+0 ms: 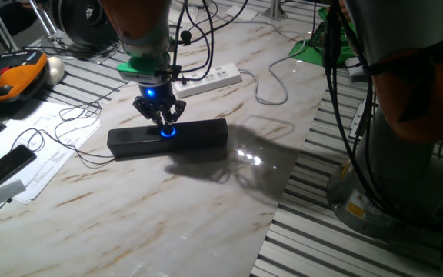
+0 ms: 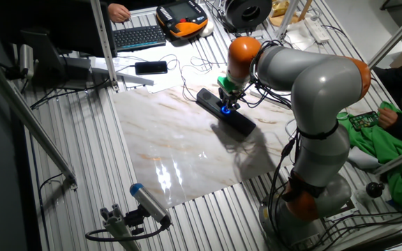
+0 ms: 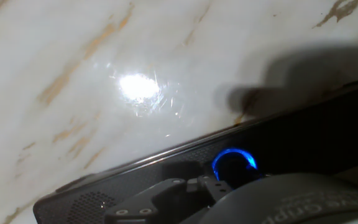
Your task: Turn the knob to increase the volume of the speaker
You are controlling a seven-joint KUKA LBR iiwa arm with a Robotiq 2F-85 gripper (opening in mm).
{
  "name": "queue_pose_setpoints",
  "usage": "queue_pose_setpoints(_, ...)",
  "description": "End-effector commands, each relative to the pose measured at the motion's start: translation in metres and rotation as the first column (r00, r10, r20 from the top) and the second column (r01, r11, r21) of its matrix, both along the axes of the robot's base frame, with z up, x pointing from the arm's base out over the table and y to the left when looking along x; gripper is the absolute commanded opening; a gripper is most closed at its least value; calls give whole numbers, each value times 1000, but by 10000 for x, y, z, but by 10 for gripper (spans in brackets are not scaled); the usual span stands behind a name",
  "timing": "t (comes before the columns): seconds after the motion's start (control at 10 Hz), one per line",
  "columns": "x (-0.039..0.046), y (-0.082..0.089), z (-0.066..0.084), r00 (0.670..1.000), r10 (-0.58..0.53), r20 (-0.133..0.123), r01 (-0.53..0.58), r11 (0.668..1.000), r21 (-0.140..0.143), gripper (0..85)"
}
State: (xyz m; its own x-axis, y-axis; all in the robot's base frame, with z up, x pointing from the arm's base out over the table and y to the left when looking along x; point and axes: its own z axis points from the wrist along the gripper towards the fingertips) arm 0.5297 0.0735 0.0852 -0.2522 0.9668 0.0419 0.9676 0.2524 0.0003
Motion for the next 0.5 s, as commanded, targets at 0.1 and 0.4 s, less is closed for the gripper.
queue_pose_setpoints(0.1, 18, 7, 24, 1000, 5, 2, -5, 1000, -7, 510)
queue_pose_setpoints(0.4, 39, 1, 80, 997, 76, -16, -76, 997, -6, 510)
